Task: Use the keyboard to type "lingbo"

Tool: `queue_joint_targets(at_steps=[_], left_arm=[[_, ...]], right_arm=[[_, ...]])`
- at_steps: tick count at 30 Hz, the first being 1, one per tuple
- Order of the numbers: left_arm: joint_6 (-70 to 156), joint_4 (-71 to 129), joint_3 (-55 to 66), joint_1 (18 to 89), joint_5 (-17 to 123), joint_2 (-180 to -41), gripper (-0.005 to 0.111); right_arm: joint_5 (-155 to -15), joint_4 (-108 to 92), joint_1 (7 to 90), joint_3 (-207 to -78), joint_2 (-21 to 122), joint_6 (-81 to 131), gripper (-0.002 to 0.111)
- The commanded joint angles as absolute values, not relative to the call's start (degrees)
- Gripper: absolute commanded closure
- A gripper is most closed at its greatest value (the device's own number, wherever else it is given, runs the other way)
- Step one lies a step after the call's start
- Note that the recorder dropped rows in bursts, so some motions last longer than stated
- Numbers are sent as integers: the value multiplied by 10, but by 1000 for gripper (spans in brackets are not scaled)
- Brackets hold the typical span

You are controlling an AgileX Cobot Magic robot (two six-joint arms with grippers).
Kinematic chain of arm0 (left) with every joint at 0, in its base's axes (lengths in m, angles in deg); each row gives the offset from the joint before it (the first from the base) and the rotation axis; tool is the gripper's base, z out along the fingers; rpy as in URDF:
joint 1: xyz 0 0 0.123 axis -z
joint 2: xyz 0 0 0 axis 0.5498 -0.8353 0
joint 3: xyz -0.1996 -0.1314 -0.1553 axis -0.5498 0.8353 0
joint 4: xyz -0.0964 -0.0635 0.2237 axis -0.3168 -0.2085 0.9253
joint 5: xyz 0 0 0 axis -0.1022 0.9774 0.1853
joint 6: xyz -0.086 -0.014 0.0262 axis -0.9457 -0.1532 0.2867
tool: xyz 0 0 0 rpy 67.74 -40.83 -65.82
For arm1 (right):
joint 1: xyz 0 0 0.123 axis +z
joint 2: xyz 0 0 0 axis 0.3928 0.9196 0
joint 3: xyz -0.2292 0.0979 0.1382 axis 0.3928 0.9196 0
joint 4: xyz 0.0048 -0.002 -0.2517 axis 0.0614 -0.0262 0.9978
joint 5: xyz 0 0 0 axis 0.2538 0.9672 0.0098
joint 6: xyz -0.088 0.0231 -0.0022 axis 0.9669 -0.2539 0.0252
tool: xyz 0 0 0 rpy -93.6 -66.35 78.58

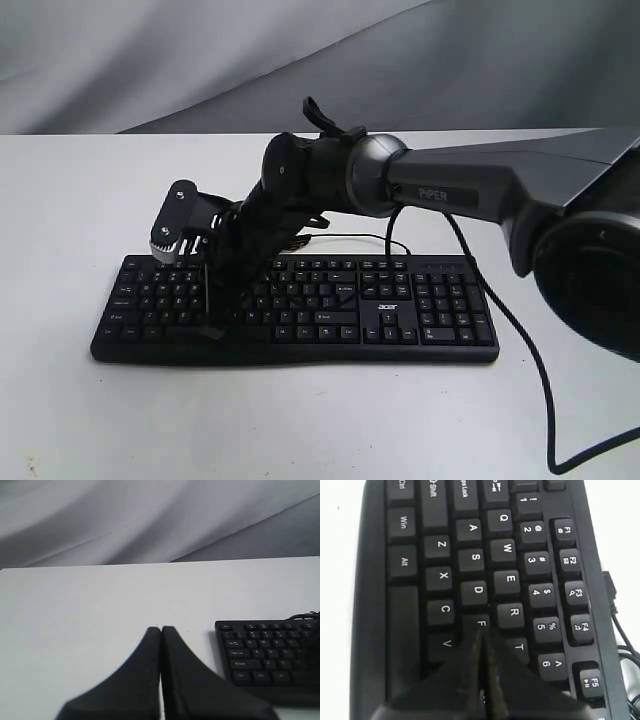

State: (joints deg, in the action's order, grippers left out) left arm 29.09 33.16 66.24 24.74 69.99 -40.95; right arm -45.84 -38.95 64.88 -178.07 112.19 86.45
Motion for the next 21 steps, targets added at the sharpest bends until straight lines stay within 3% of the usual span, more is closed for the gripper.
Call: queue_joint_targets(at_steps=[1,21], left_arm=[[289,327,665,246,697,-408,106],[289,327,665,246,697,-408,106]], right_arm=[[-463,-395,652,-1783,1122,869,108],[-460,-377,651,-1783,1103,866,108]])
